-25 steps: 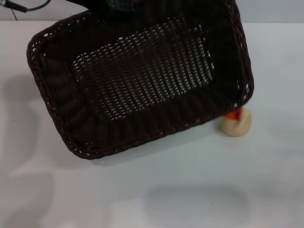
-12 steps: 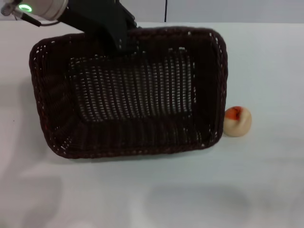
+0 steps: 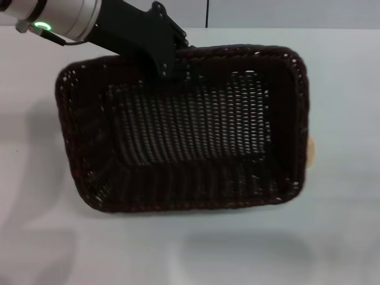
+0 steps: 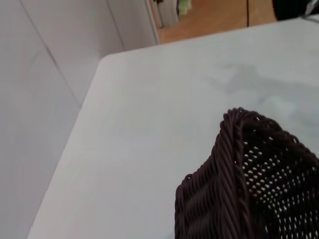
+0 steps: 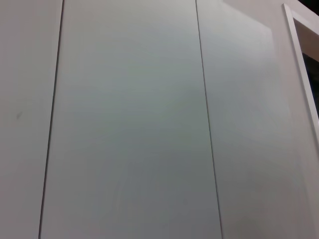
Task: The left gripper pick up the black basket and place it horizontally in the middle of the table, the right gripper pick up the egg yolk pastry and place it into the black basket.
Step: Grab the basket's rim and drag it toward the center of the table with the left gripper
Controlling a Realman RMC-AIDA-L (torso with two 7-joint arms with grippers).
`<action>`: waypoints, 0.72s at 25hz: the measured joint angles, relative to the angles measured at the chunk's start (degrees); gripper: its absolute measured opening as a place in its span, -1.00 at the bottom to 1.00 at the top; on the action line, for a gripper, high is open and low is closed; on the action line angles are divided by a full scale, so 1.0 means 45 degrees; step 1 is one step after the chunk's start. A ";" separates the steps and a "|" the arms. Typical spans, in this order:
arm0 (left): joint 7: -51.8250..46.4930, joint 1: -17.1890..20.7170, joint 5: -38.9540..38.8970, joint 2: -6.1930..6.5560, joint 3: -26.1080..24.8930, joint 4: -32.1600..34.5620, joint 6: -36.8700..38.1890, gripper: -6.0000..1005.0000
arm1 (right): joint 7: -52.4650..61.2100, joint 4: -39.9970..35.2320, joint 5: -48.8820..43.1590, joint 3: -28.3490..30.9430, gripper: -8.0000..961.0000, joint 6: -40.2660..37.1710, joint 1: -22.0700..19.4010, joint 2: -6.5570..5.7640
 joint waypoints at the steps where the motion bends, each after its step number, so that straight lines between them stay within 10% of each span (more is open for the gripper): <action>1: -0.0074 -0.0034 -0.0043 0.0005 0.0075 0.0062 -0.0015 -0.60 | 0.0000 0.0005 -0.0015 -0.0004 0.09 -0.0040 -0.0004 -0.0002; 18: -0.0157 0.0045 0.0039 -0.0001 0.1544 0.0431 0.1155 -0.16 | -0.0037 0.0029 -0.0085 -0.0210 0.09 -0.0302 0.0002 -0.0033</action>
